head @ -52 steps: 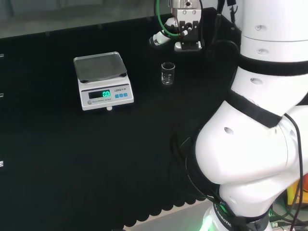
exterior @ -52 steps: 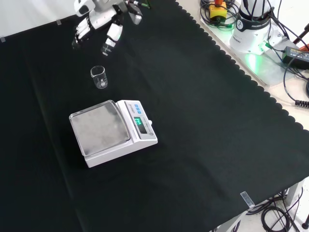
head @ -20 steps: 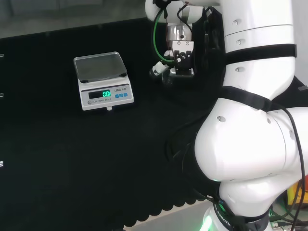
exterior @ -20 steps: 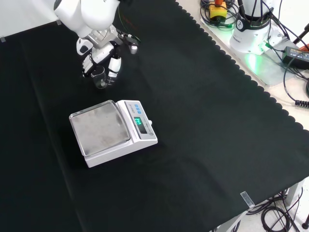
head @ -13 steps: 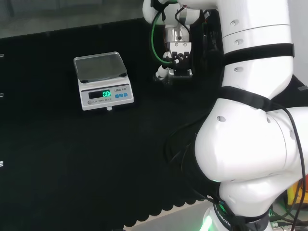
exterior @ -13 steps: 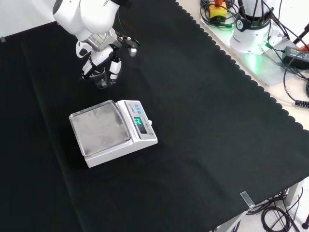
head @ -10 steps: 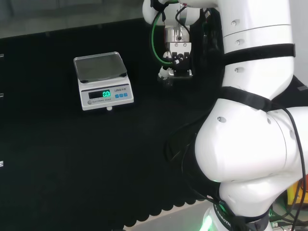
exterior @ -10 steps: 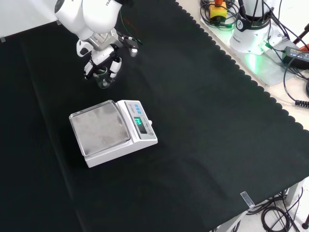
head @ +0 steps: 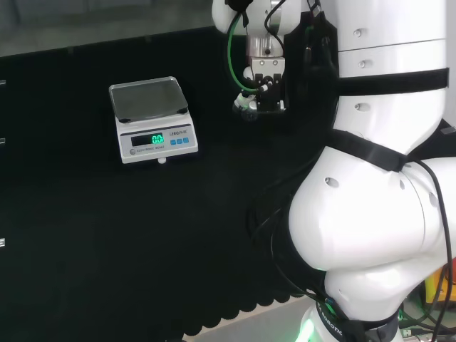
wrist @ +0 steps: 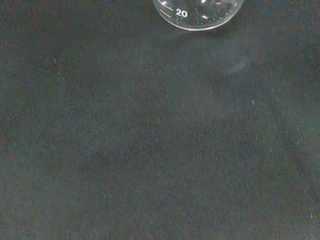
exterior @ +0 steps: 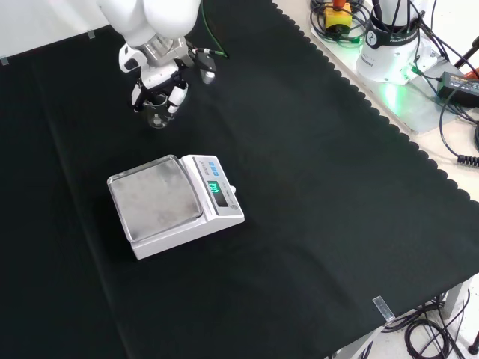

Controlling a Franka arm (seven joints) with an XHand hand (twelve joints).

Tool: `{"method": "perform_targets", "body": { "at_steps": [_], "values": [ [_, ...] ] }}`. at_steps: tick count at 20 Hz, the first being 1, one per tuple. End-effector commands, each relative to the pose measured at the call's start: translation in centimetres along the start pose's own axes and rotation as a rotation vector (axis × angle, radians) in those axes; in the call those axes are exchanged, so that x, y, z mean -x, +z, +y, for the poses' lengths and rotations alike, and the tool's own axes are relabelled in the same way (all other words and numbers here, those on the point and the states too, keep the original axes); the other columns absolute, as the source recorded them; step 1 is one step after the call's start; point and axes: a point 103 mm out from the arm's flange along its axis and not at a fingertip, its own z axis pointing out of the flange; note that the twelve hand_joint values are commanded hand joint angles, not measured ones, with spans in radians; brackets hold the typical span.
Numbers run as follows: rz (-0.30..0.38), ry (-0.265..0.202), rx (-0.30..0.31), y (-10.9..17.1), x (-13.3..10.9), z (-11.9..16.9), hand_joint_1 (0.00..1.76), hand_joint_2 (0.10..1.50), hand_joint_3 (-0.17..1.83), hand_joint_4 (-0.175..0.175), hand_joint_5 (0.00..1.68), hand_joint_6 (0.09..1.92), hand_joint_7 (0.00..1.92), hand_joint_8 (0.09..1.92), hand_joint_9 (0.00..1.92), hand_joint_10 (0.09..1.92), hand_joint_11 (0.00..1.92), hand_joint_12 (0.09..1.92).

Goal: Pick up the beaker.

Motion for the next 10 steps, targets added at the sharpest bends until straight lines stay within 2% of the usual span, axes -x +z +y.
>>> {"method": "perform_targets", "body": {
  "at_steps": [1,6,10],
  "values": [
    [-0.013,-0.011,-0.001,-1.2,-0.8,-0.1,1.21,1.16,-0.17,-0.175,0.60,0.77,0.93,0.91,1.25,0.58,1.36,0.80],
    [-0.051,-0.036,-0.047,-3.2,-1.6,-0.2,1.21,1.15,-0.17,-0.175,0.62,0.80,0.96,0.93,1.26,0.60,1.38,0.81],
    [-0.055,-0.048,-0.077,-5.0,-2.0,-0.6,1.20,1.14,-0.17,-0.175,0.62,0.80,0.97,0.93,1.27,0.60,1.39,0.81]
  ]
}}
